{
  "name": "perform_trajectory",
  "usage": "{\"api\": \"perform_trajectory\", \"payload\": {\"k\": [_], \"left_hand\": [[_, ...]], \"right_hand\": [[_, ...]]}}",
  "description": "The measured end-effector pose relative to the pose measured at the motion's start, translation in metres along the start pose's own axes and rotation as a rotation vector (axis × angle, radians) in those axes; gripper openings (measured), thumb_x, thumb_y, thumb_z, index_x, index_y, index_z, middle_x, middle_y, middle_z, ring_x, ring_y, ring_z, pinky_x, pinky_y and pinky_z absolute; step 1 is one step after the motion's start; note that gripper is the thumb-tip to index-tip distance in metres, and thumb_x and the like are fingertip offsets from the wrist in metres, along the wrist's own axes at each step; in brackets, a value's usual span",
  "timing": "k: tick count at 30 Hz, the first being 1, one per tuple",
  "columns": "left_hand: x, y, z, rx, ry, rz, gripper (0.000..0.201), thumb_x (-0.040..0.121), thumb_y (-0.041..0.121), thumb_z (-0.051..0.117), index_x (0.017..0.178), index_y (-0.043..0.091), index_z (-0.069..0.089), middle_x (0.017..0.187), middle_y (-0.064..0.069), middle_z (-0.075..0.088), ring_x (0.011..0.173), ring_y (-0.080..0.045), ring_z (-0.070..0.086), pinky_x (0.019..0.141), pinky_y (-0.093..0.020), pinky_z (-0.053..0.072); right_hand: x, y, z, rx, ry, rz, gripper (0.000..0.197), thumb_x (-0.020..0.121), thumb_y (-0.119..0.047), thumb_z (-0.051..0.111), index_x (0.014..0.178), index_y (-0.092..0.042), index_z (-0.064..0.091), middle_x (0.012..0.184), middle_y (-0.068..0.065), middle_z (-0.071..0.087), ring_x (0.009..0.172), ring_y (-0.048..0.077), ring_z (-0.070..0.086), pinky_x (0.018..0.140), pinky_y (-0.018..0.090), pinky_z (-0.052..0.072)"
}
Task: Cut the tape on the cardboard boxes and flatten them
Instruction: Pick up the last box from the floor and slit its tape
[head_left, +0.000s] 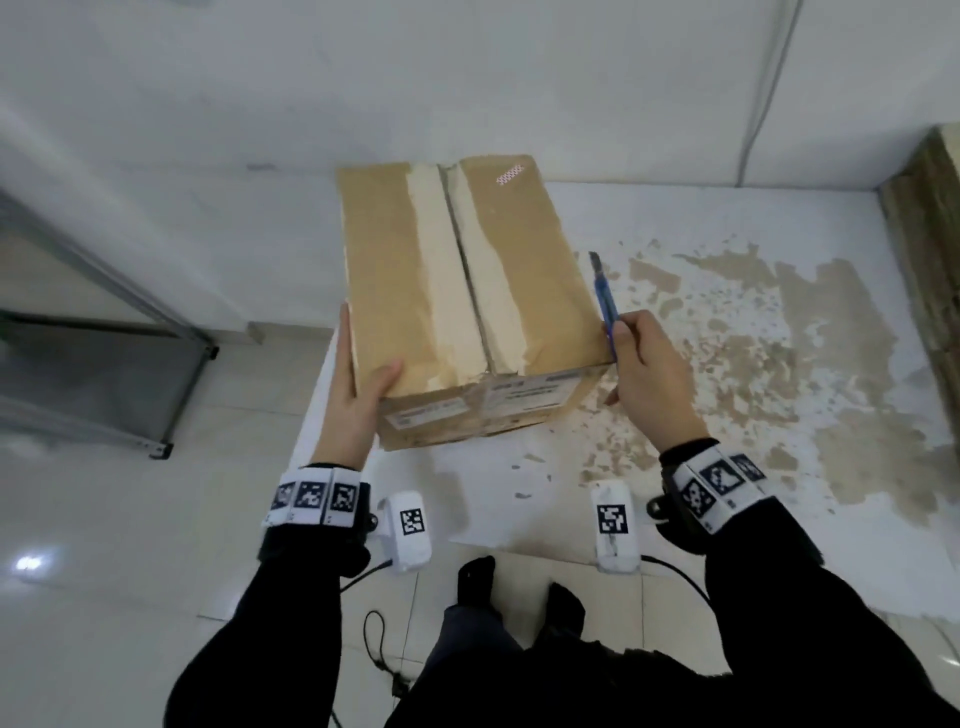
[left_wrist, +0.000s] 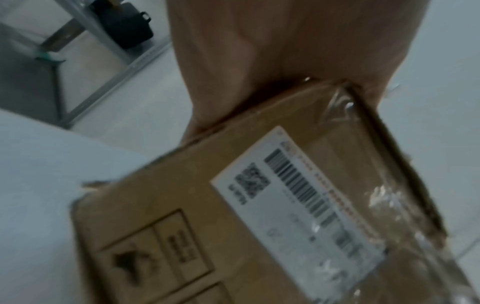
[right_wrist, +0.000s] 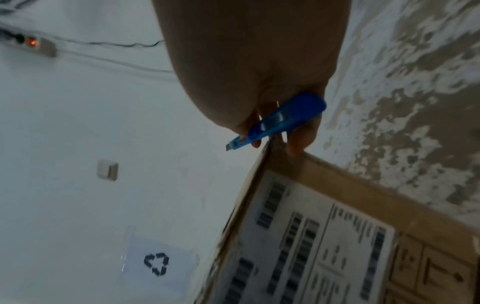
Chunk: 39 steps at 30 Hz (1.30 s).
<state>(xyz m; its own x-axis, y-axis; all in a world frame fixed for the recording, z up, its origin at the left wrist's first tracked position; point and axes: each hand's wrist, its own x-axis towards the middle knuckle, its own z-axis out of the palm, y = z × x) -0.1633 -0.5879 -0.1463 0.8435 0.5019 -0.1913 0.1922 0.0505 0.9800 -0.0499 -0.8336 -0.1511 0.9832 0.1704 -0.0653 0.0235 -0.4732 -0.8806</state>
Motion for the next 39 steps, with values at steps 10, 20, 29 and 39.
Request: {"api": "perform_trajectory", "payload": {"k": [10,20,29,39], "left_hand": [[-0.012,-0.026,0.040,0.254,-0.344,0.060,0.100,0.080,0.063,0.061,0.145,0.047,-0.012,0.156,0.022,0.010,0.141,0.003,0.020,0.118,-0.041,0.024],[0.096,0.032,0.068,1.146,-0.470,0.454,0.079,0.096,0.057,0.031,0.152,0.009,0.005,0.160,-0.012,0.002,0.148,-0.024,0.000,0.120,-0.039,0.003],[0.101,0.000,0.073,1.206,-0.360,0.614,0.081,0.089,0.060,0.014,0.150,0.008,0.025,0.157,-0.017,0.020,0.148,-0.029,0.008,0.120,-0.043,0.009],[0.102,0.002,0.073,1.195,-0.352,0.556,0.079,0.088,0.059,0.015,0.153,0.013,0.014,0.160,-0.012,0.007,0.148,-0.024,-0.001,0.120,-0.039,0.000]], "right_hand": [[-0.004,-0.030,-0.043,-0.494,0.251,-0.114,0.016,0.101,-0.017,0.037,0.094,-0.007,0.048,0.077,0.008,0.055,0.063,0.027,0.049,0.049,0.033,0.033],[0.113,-0.104,0.027,-0.743,-0.222,-0.076,0.031,0.098,-0.010,0.033,0.127,-0.003,0.043,0.111,0.019,0.058,0.090,0.029,0.053,0.072,0.028,0.032],[0.127,-0.108,0.061,-1.116,-0.080,-0.217,0.031,0.094,-0.006,0.032,0.118,-0.006,0.052,0.107,0.014,0.062,0.096,0.032,0.059,0.083,0.035,0.042],[0.088,-0.114,0.056,-0.937,-0.224,-0.014,0.025,0.101,-0.010,0.031,0.121,-0.002,0.043,0.098,0.014,0.055,0.077,0.027,0.048,0.067,0.032,0.031]]}}
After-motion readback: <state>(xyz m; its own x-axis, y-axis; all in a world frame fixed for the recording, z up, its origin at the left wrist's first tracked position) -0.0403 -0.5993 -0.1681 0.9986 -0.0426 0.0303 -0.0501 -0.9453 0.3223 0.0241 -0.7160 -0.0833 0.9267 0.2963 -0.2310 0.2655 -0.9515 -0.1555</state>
